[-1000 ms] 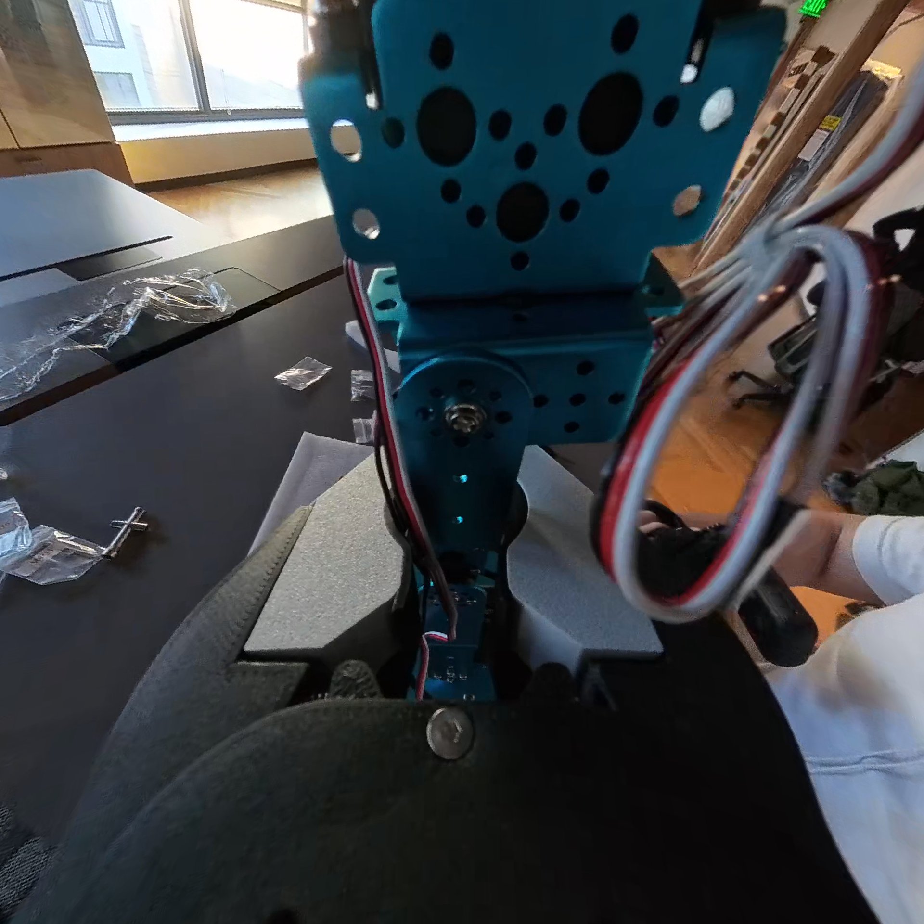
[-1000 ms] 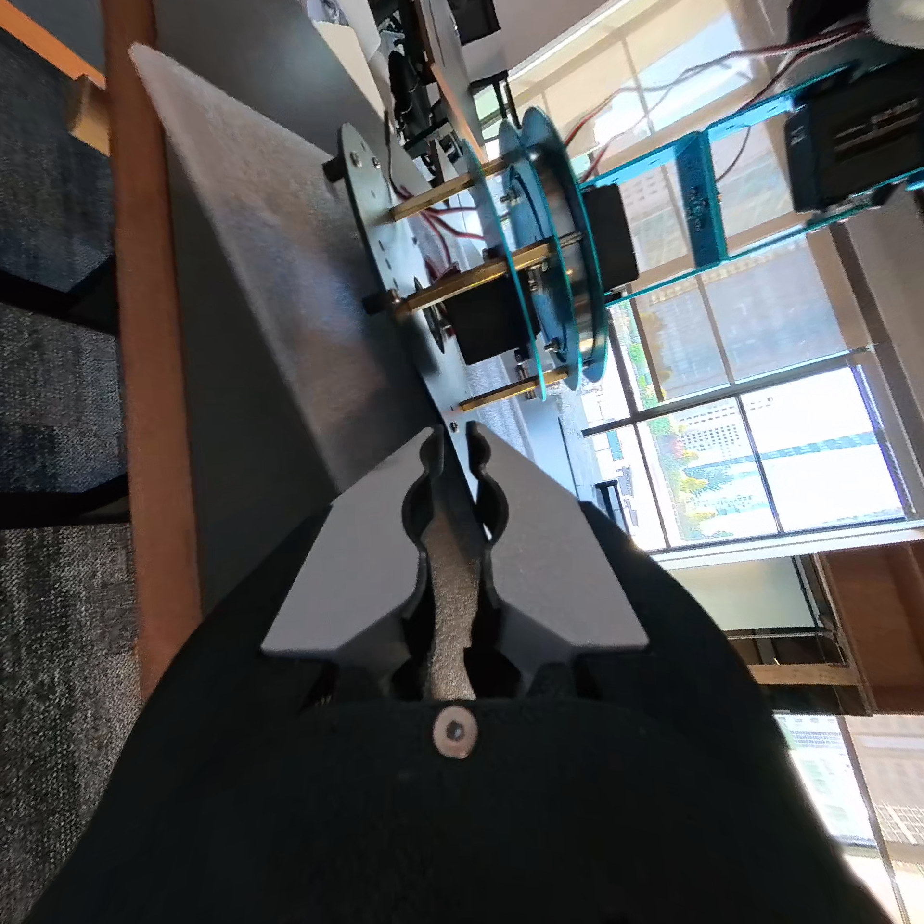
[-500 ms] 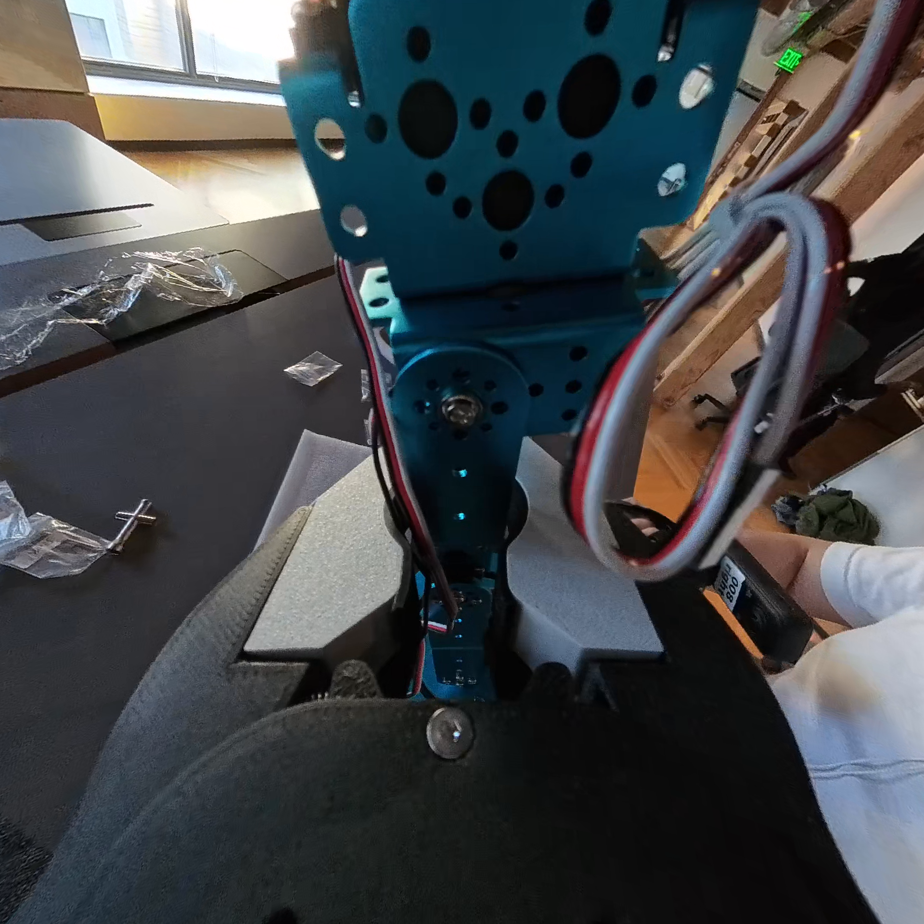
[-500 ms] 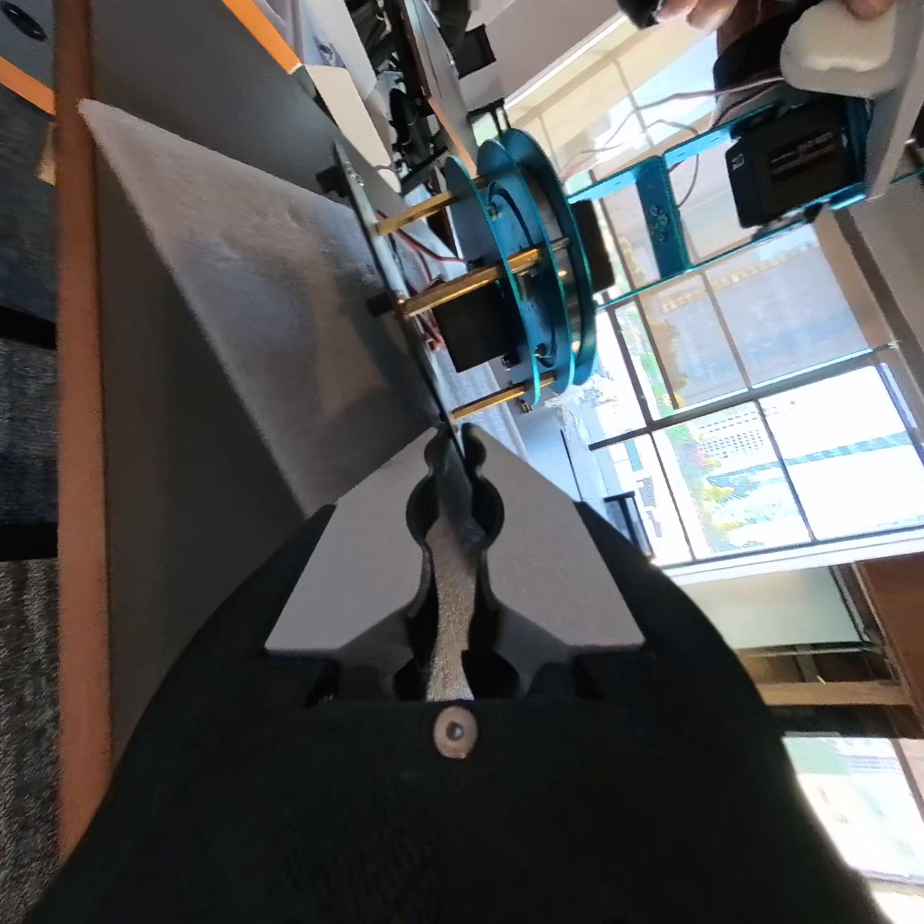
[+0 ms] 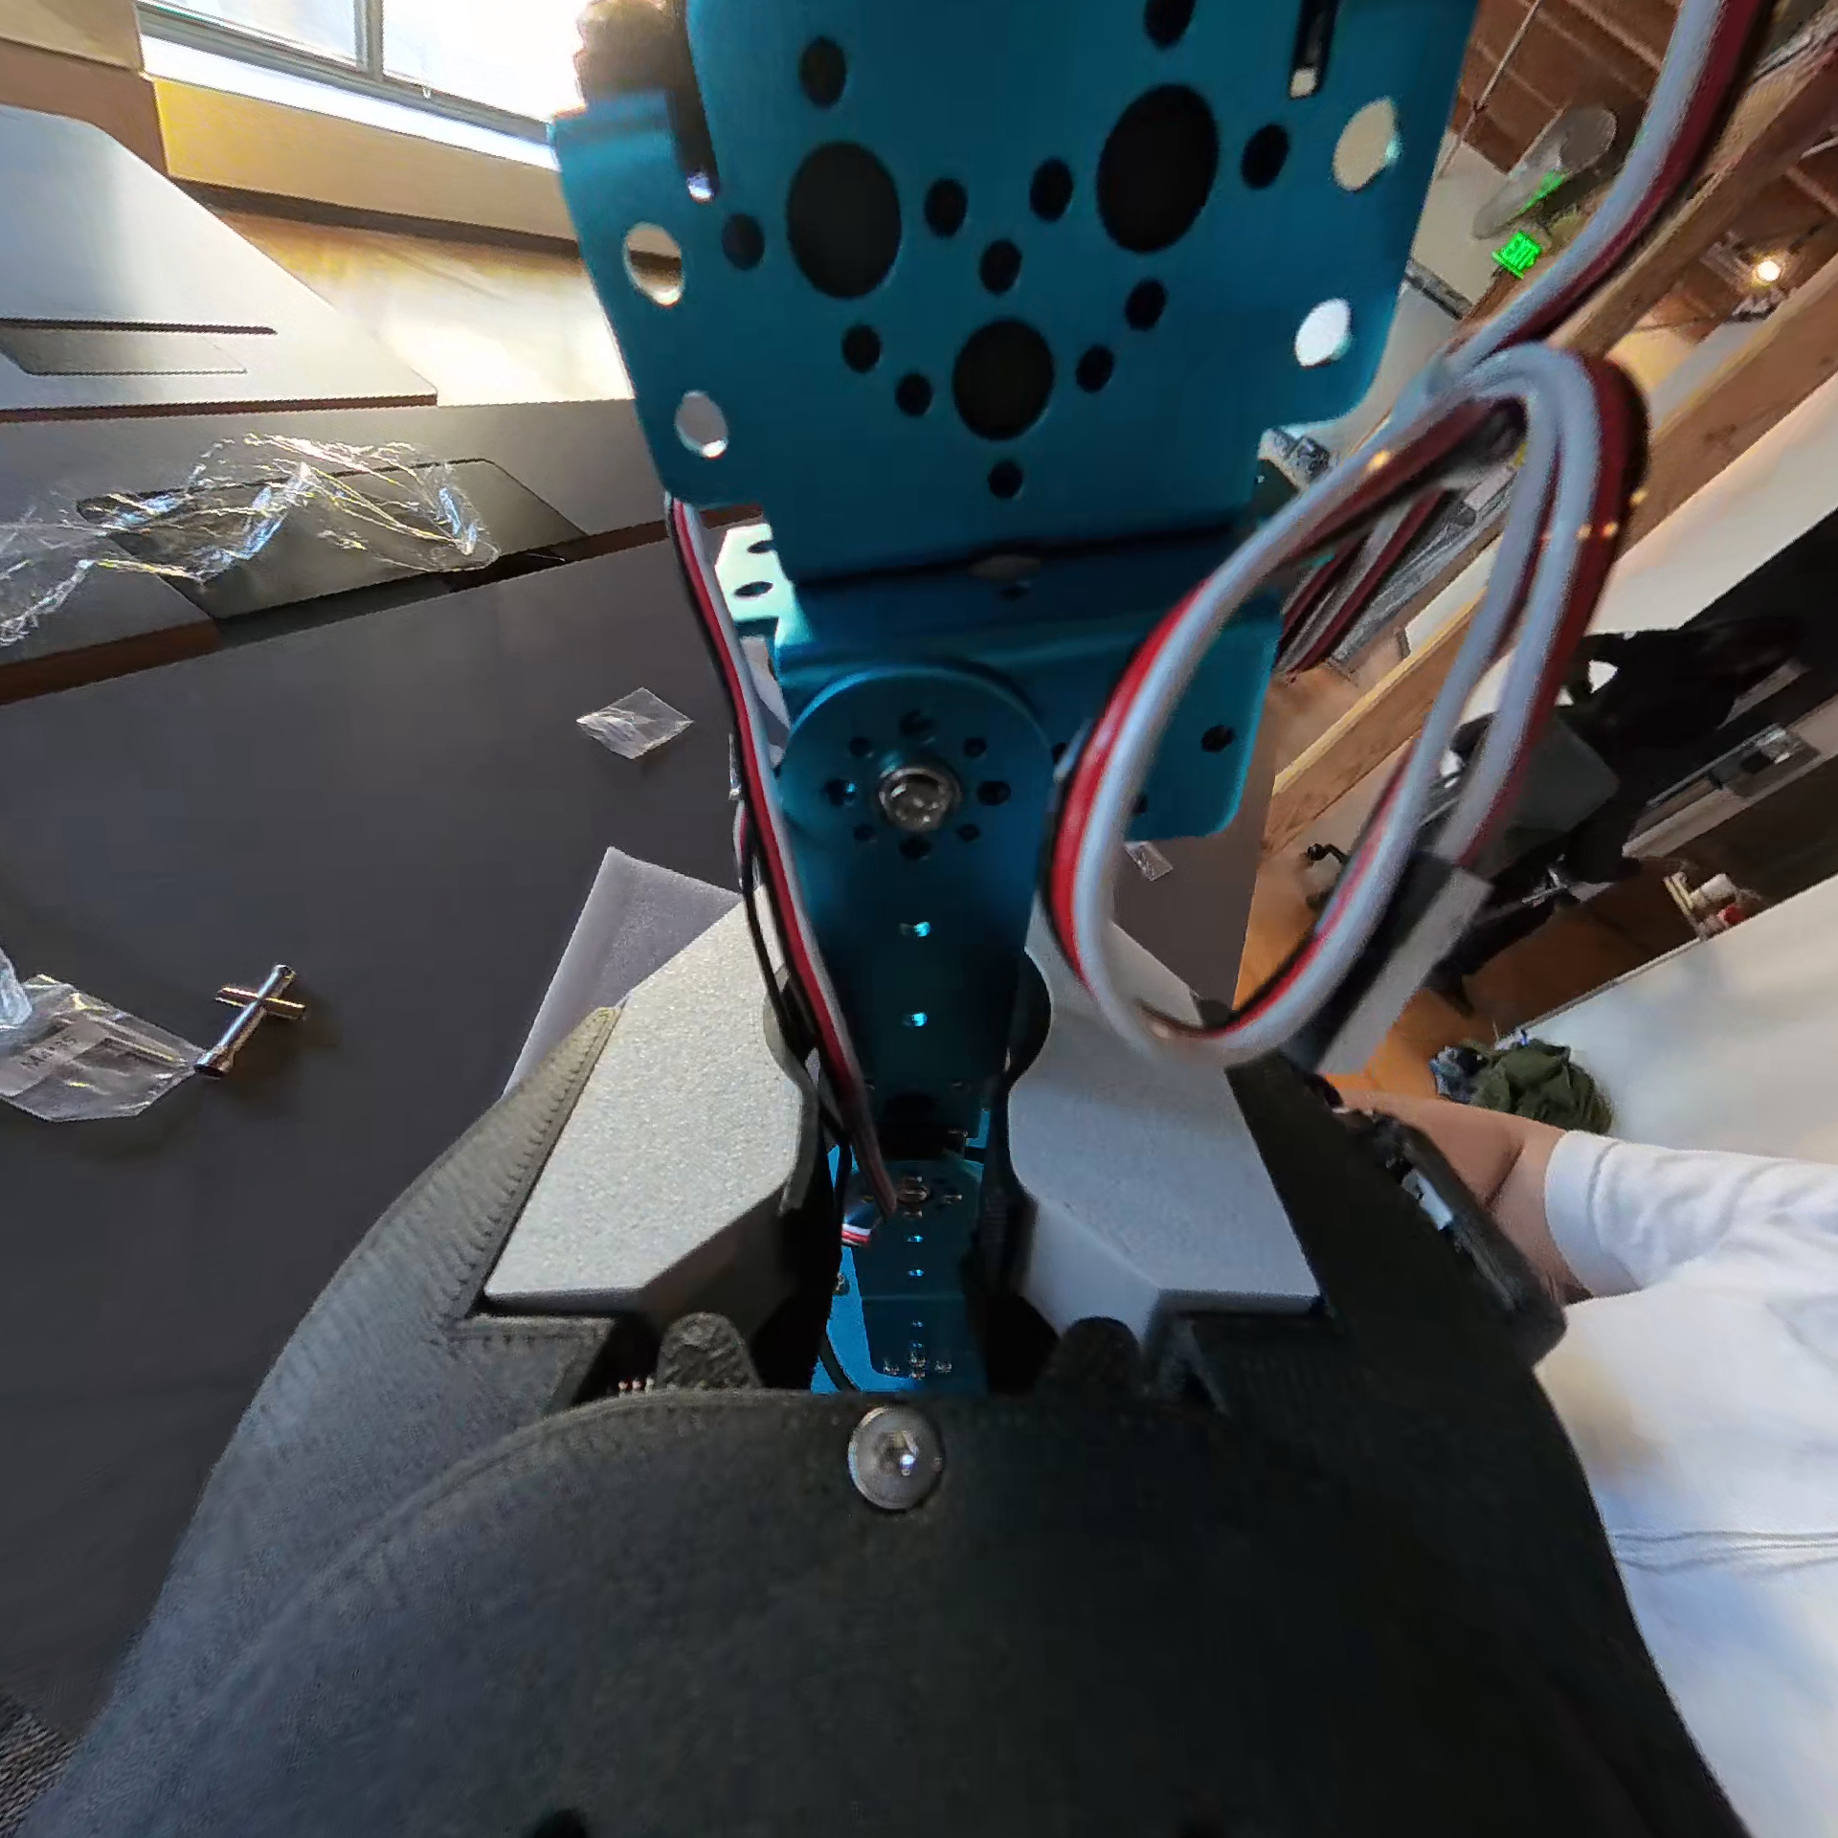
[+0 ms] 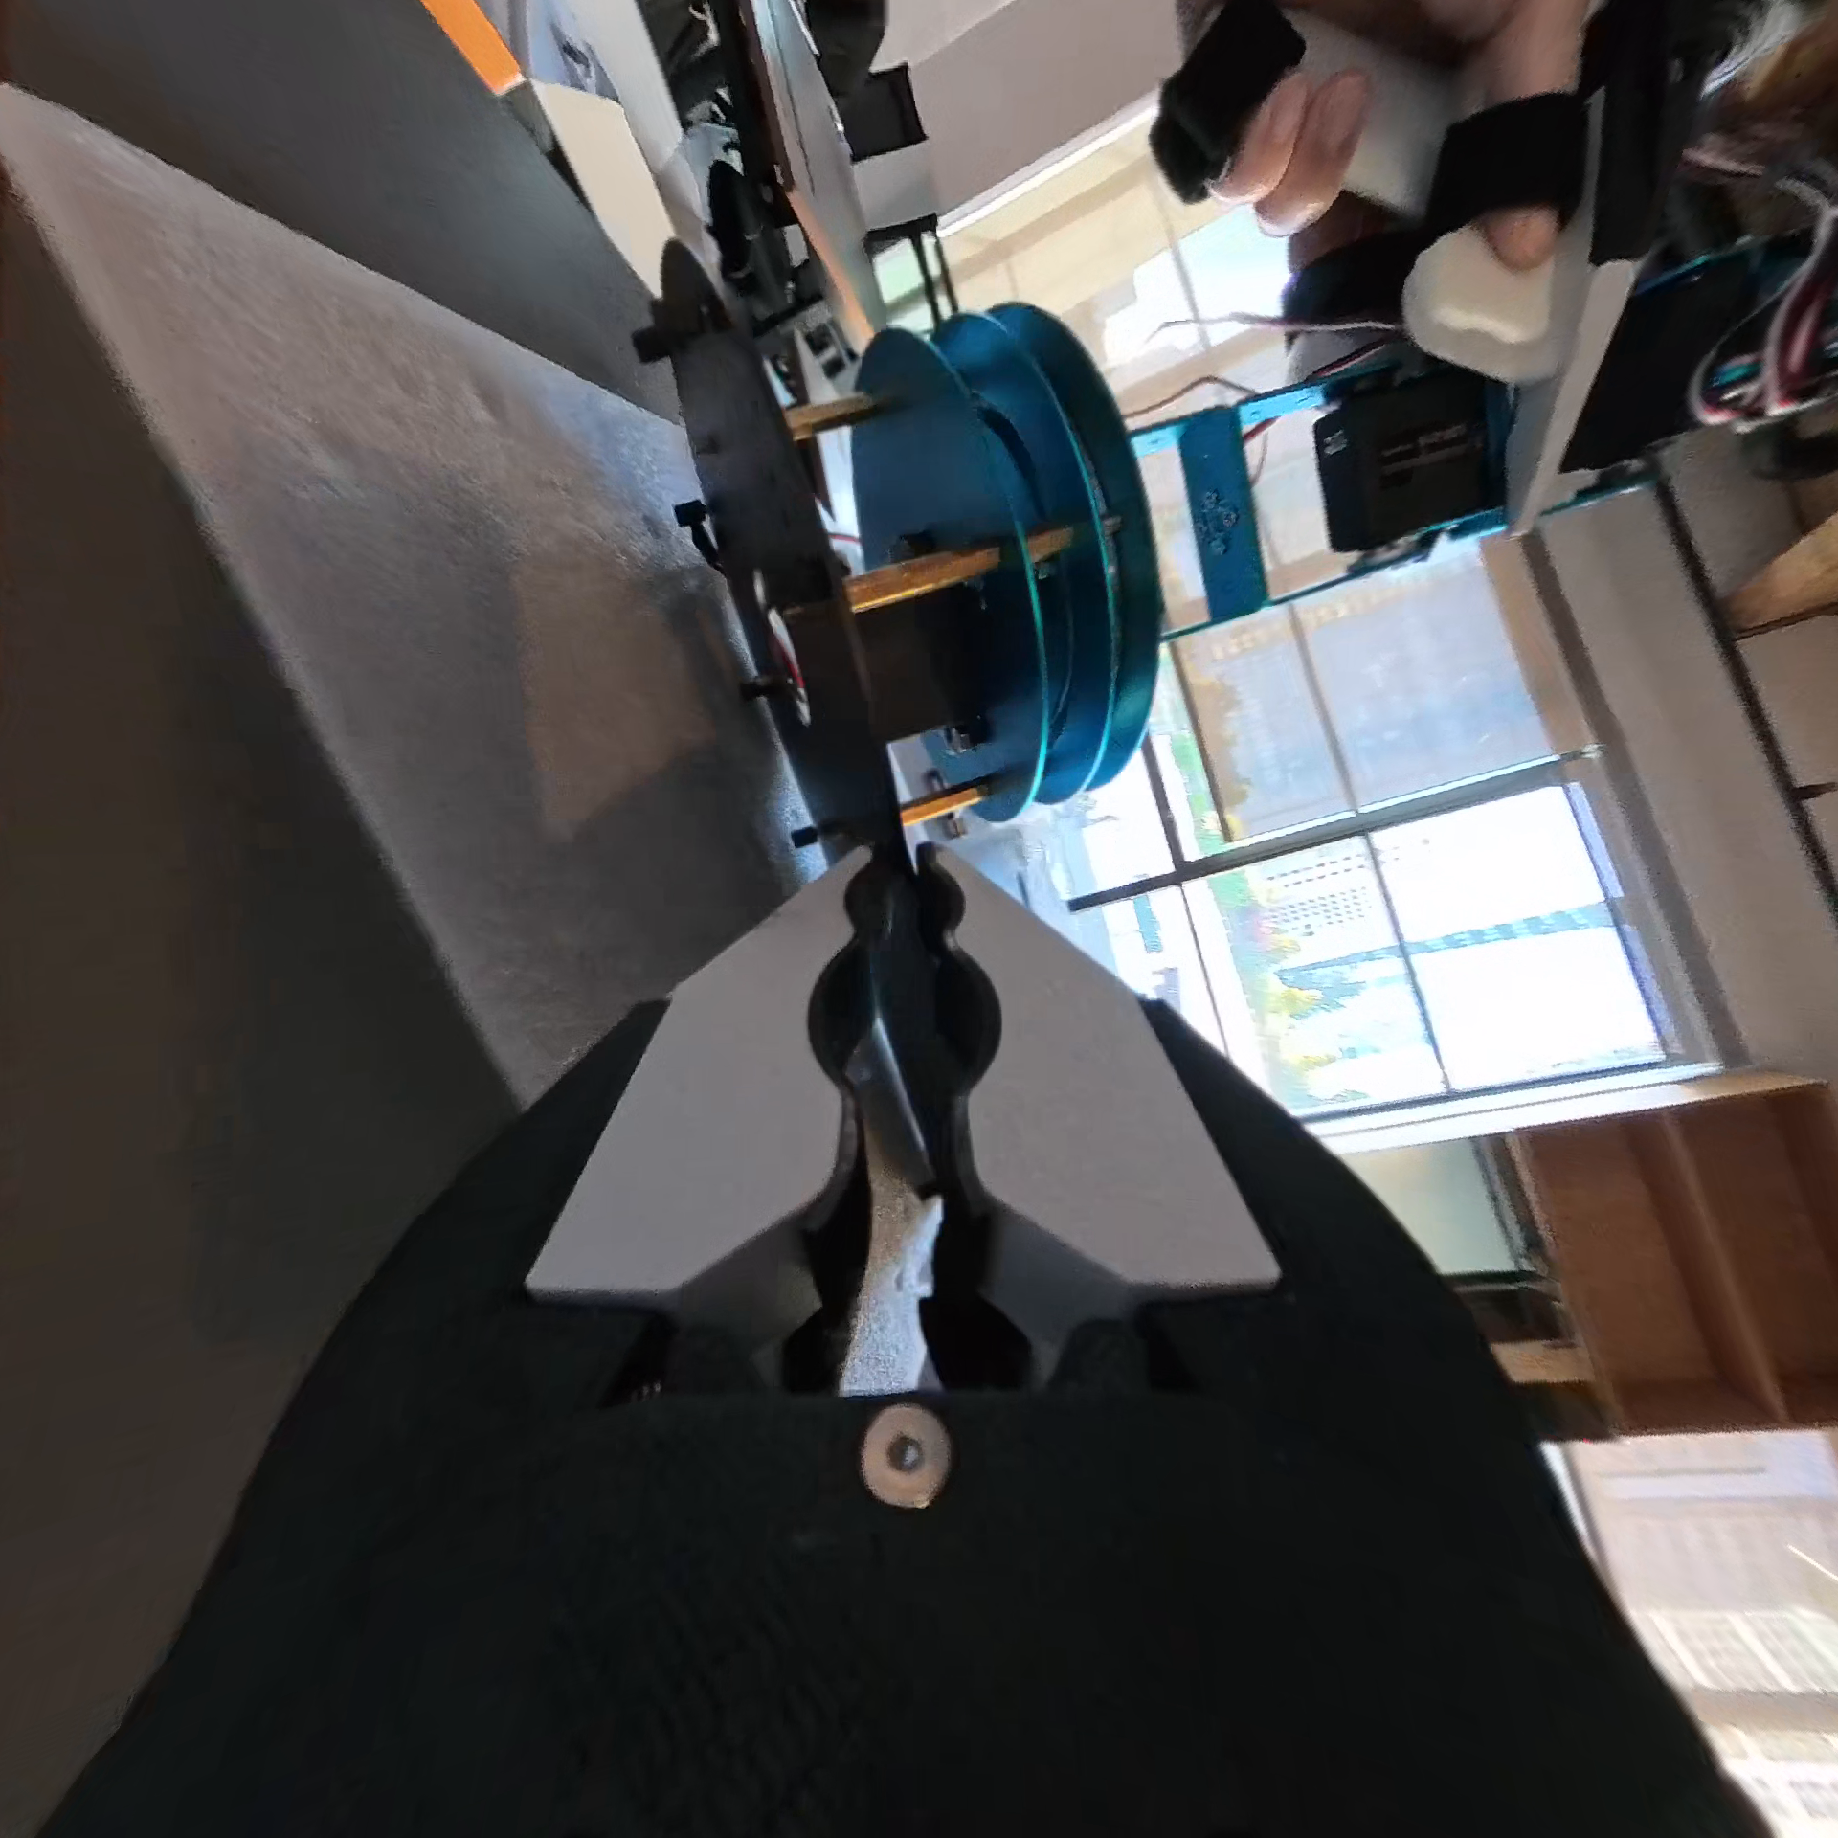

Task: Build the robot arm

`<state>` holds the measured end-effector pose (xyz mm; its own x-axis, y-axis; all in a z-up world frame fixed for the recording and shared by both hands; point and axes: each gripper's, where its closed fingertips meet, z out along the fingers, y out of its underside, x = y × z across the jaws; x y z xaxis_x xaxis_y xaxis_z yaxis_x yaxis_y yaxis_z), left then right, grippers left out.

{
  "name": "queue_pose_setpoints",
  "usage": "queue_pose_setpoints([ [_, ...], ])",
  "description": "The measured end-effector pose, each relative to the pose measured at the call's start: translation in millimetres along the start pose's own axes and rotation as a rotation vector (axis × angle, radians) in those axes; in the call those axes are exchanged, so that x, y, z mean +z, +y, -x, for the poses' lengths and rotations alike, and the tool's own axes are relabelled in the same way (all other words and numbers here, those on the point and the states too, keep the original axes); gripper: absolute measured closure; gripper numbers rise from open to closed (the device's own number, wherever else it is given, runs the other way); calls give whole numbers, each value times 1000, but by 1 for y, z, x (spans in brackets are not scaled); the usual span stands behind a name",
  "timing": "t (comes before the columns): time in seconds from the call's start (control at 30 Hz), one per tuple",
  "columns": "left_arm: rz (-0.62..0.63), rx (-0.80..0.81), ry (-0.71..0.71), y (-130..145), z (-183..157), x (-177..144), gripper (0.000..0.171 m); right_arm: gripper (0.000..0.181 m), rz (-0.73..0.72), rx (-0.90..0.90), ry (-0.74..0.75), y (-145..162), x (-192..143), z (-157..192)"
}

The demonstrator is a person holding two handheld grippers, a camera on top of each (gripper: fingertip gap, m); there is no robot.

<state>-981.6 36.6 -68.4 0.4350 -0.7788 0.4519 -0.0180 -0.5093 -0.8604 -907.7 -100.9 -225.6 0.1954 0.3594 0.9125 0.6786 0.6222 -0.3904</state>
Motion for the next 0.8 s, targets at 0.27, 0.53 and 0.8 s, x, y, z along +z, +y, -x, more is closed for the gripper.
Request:
queue_pose_setpoints([
  [0.27,22,8,-4,0,1,4,145,161,19,43,19,2,4,-5],
  [0.53,35,8,-10,0,3,10,145,162,77,142,-104,7,6,1],
  [0.8,4,24,-43,2,2,-2,145,178,70,155,-145,8,8,7],
])
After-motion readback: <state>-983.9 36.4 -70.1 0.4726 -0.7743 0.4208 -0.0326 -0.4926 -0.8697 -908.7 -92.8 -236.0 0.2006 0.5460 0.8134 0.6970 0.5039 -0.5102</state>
